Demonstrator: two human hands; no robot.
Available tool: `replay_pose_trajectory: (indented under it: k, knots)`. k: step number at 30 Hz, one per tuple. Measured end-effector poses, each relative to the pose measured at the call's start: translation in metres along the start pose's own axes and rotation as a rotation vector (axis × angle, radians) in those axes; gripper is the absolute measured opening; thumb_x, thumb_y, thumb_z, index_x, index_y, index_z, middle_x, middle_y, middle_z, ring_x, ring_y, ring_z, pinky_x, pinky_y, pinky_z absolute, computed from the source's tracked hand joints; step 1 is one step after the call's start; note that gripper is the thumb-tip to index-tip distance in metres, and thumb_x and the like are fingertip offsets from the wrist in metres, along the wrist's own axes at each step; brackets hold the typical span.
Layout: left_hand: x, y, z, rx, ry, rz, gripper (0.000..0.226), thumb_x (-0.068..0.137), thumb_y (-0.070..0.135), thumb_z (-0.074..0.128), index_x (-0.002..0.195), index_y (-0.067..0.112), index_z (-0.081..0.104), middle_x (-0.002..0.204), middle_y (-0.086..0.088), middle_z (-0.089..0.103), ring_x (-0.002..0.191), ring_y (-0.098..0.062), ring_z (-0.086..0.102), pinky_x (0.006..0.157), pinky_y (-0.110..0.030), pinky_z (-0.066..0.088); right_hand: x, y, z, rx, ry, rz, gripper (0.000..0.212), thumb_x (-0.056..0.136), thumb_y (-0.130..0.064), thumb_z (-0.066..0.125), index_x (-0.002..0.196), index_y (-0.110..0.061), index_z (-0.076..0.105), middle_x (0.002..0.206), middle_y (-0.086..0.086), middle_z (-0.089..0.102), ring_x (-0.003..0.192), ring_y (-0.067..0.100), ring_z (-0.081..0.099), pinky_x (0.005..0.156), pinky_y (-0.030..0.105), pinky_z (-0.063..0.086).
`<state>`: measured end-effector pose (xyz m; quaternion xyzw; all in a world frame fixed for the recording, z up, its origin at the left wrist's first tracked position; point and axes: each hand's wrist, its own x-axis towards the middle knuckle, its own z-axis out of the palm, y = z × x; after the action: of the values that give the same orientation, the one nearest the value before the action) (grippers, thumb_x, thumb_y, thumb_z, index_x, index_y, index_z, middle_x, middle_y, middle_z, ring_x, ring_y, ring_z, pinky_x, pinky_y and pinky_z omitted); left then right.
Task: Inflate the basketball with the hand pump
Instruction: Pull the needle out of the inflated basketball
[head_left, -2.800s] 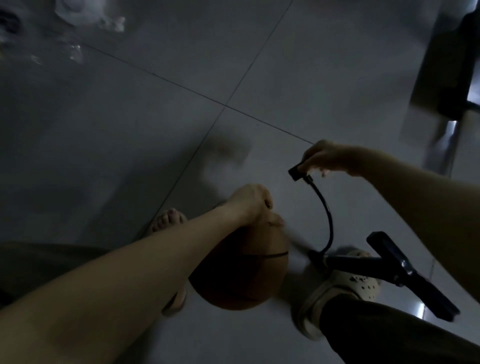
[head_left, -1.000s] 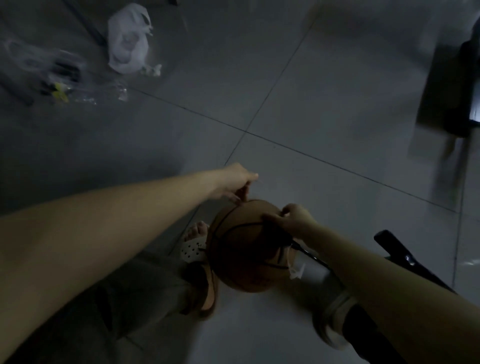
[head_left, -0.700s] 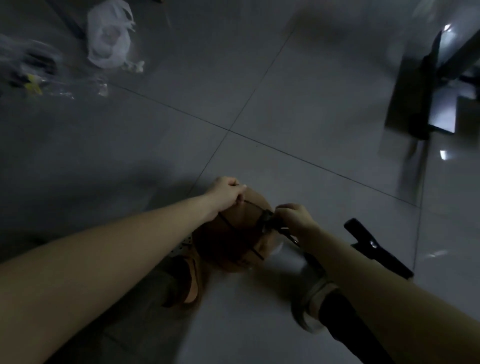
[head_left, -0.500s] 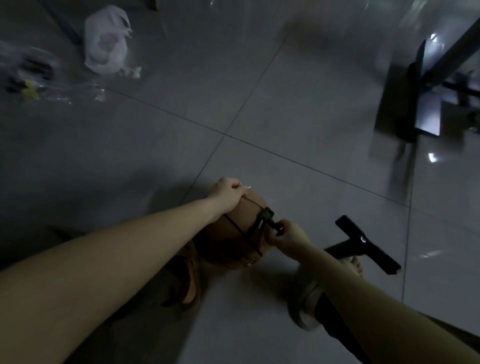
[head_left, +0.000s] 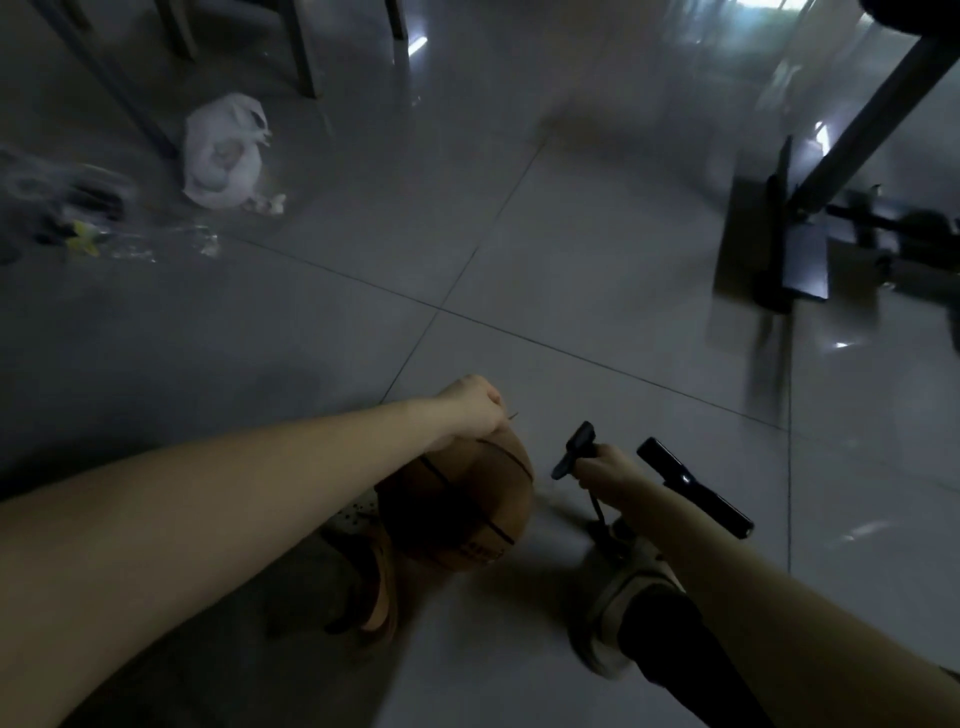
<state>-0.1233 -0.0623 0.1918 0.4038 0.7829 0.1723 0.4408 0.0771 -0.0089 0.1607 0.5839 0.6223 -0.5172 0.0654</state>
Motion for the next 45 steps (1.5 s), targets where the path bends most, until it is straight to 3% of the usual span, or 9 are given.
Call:
replay_pose_trajectory:
  k: [3,8,13,17,28,32,37,42,45]
  knots:
    - [-0.011,0.009,0.004,-0.028,0.012,0.020,0.011,0.088,0.011,0.068,0.092,0.002,0.073,0.087,-0.014,0.074,0.069,-0.020,0.062,0.056,-0.024,0.045,-0.004,0.001,0.003,-0.122,0.054,0.026,0.023,0.103,-0.019,0.043,0.108,-0.005,0.061,0.068,0.004,0.043,0.058,0.014,0.040,0.055,0.027,0.037]
    - [-0.014,-0.002,0.035,-0.116,-0.025,-0.012,0.006,0.093,0.013,0.065,0.089,0.010,0.069,0.088,-0.012,0.073,0.073,-0.020,0.063,0.070,-0.034,0.055,-0.010,0.002,0.007,-0.047,0.089,0.154,0.031,0.105,-0.035,0.037,0.112,-0.008,0.052,0.082,0.012,0.058,0.073,0.027,0.063,0.065,0.042,0.059]
    - [-0.015,0.000,0.053,-0.219,-0.128,0.011,0.015,0.096,0.013,0.065,0.105,0.002,0.068,0.088,-0.005,0.067,0.072,-0.011,0.062,0.059,-0.017,0.049,-0.018,0.004,0.004,0.533,-0.028,0.226,0.022,0.105,-0.022,0.045,0.115,-0.006,0.054,0.096,0.023,0.069,0.083,0.033,0.071,0.066,0.043,0.058]
    - [-0.011,0.003,0.057,-0.298,-0.107,0.028,0.008,0.096,0.014,0.066,0.099,0.007,0.067,0.086,-0.003,0.069,0.076,-0.010,0.068,0.073,-0.029,0.056,-0.021,0.006,-0.001,0.734,-0.063,0.182,0.014,0.101,-0.009,0.050,0.111,-0.002,0.057,0.097,0.024,0.068,0.082,0.031,0.070,0.075,0.044,0.060]
    - [-0.009,0.013,0.049,-0.402,-0.165,0.005,0.004,0.096,0.008,0.063,0.099,0.008,0.066,0.094,-0.011,0.070,0.085,-0.023,0.069,0.078,-0.039,0.060,-0.023,0.013,0.003,0.846,-0.068,0.094,0.018,0.095,-0.010,0.061,0.113,-0.005,0.062,0.096,0.015,0.070,0.079,0.023,0.069,0.069,0.035,0.059]
    - [-0.012,0.014,0.049,-0.384,-0.157,0.018,0.015,0.097,0.008,0.062,0.110,0.002,0.064,0.090,-0.009,0.070,0.075,-0.017,0.069,0.063,-0.027,0.056,-0.027,0.009,0.003,0.883,-0.057,0.063,0.010,0.095,0.003,0.055,0.104,-0.002,0.058,0.087,0.017,0.066,0.066,0.020,0.062,0.067,0.035,0.054]
    - [-0.009,0.014,0.047,-0.405,-0.116,0.037,0.005,0.096,0.006,0.062,0.092,0.008,0.063,0.084,-0.012,0.073,0.070,-0.020,0.069,0.068,-0.035,0.057,-0.029,0.004,-0.001,0.917,-0.097,0.044,0.015,0.092,0.006,0.059,0.106,0.001,0.057,0.087,0.017,0.062,0.071,0.022,0.063,0.060,0.030,0.056]
    - [-0.015,0.014,0.027,-0.301,-0.187,0.027,0.014,0.095,0.006,0.065,0.103,-0.005,0.066,0.081,-0.014,0.069,0.066,-0.022,0.063,0.056,-0.029,0.056,-0.024,0.003,0.001,0.945,-0.050,0.064,0.013,0.093,0.008,0.057,0.104,0.002,0.057,0.086,0.017,0.064,0.069,0.022,0.061,0.062,0.033,0.054]
    - [-0.016,0.009,0.022,-0.222,-0.208,0.041,0.009,0.093,0.008,0.067,0.094,0.000,0.070,0.075,-0.010,0.064,0.057,-0.015,0.059,0.053,-0.026,0.053,-0.020,0.005,0.002,0.968,-0.049,0.058,0.016,0.093,0.009,0.055,0.107,0.003,0.056,0.086,0.019,0.066,0.067,0.021,0.058,0.061,0.033,0.053]
